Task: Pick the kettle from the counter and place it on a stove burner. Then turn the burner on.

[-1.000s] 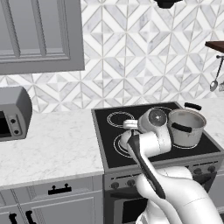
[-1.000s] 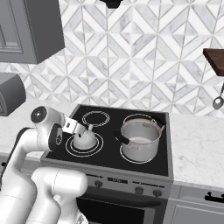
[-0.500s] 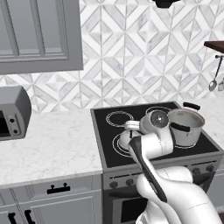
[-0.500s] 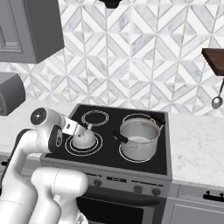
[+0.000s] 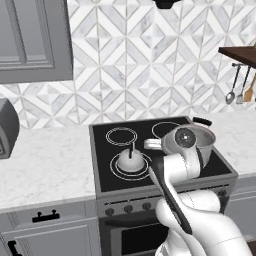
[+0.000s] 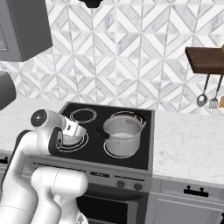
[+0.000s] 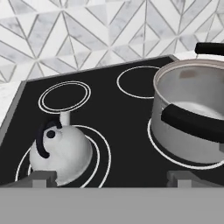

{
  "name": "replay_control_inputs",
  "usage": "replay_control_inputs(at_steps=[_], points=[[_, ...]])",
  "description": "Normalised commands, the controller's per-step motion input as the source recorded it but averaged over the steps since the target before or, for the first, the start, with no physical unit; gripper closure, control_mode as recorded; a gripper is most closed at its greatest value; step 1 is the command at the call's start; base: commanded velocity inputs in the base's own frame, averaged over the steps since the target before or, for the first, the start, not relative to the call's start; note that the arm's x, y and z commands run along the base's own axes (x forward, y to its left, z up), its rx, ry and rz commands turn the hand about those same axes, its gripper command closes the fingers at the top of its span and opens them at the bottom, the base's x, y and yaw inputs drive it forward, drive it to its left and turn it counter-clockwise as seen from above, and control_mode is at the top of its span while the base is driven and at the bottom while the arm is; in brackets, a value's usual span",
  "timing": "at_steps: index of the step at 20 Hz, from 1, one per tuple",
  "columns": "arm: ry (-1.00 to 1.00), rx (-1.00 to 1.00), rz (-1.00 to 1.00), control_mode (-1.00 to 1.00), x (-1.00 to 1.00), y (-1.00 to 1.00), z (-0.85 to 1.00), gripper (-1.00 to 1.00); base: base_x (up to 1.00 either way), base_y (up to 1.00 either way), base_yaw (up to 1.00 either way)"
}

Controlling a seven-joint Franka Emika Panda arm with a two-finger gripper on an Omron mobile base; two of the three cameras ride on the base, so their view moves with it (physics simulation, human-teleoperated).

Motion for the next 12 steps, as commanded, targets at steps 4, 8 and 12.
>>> replay_control_inputs(at_steps=[4,8,12], points=[[0.0,0.0,0.0,1.0,0.0,0.0,0.0,-1.0,0.0,-0.52,0.0],[0.0,0.0,0.0,1.0,0.0,0.0,0.0,-1.0,0.0,-0.28,0.0],[0.0,0.0,0.0,-1.0,0.0,0.0,0.0,-1.0,0.0,0.0,0.0]])
